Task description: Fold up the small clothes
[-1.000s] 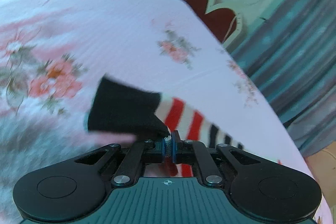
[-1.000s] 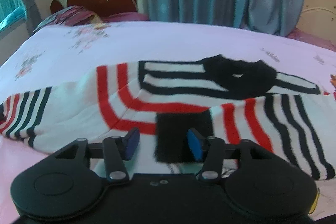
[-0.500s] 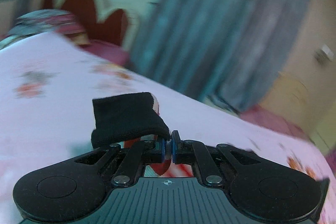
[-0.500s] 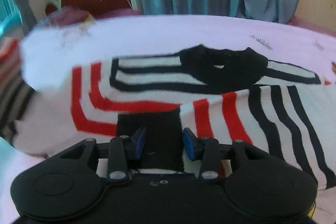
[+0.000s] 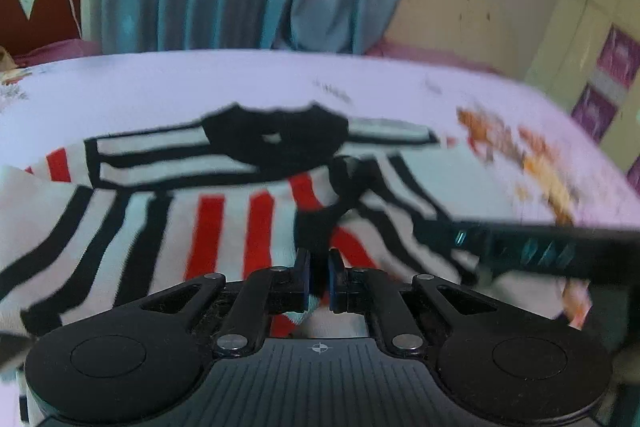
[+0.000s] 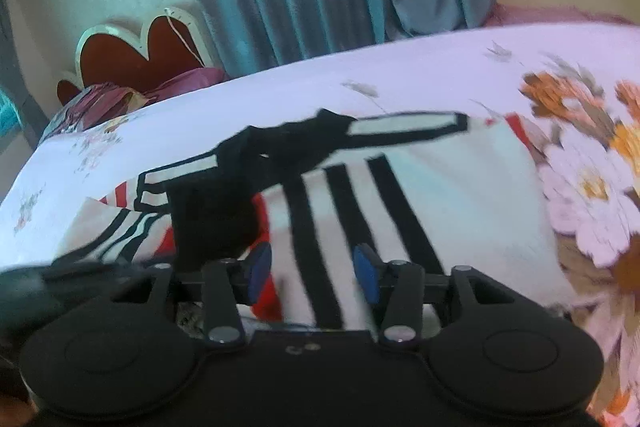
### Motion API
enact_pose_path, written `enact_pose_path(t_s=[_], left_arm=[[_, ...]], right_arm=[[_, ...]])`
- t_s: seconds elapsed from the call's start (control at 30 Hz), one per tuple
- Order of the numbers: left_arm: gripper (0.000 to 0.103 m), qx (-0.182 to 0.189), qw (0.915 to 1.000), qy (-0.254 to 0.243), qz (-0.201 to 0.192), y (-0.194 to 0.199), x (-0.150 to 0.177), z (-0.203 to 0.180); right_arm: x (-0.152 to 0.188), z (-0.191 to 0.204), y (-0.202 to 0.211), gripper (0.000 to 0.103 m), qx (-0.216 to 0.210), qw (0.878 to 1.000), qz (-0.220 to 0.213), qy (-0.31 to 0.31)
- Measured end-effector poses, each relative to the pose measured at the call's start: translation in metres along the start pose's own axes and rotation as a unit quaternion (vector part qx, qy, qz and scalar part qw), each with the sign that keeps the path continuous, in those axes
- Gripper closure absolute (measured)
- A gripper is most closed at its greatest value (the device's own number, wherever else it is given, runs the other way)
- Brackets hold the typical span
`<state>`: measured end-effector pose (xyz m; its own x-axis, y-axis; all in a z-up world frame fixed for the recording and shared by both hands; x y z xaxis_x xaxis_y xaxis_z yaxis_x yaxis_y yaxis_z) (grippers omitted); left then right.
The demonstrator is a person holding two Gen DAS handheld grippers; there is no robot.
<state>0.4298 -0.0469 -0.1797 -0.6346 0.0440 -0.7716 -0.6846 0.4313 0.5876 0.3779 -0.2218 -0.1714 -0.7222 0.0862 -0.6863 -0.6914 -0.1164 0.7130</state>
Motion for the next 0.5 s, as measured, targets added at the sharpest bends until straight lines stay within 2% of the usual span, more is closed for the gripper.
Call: enact_pose_path(t_s=[0.03, 0.1, 0.17, 0.33, 0.5], left_arm=[[0.094, -0.003, 1.0000, -0.006, 0.003, 0.003, 0.007, -0.005], [0.079, -0.008, 0.9999, -0.008, 0.003, 0.013, 0.010, -0.004], [0.051, -0.026, 0.9996, -0.008, -0.011, 0.026, 0.013, 0.000], [0.049, -0.088, 0.9952, -0.003, -0.042, 0.069, 0.017, 0.038], [0.049, -0.158, 0.9862, 0.021, -0.045, 0.107, 0.037, 0.090]], right_arm=[[0.001, -0.003, 0.001, 0.048, -0.005, 1.000, 0.001, -0.007], [0.002, -0.004, 0.002, 0.047, -0.017, 1.000, 0.002, -0.013], [0.003, 0.002, 0.002, 0.045, -0.032, 0.999, 0.006, -0.015], [0.011, 0.014, -0.012, 0.041, -0.050, 0.998, 0.037, -0.026], [0.017, 0.031, -0.016, 0.041, -0.092, 0.993, 0.060, -0.047]])
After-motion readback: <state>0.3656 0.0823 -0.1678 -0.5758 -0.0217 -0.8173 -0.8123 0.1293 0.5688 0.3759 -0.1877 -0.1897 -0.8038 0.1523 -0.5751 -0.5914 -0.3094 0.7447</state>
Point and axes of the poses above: each gripper's, at about its wrist camera, not at the fingertips, and y roughly against the way its jaws point, z to its left, x to its underside, the point moved 8 cm from there along -y, roughly the way its jaws point, and after that the axes turned 8 degrees about x, right-handed, at the moved point
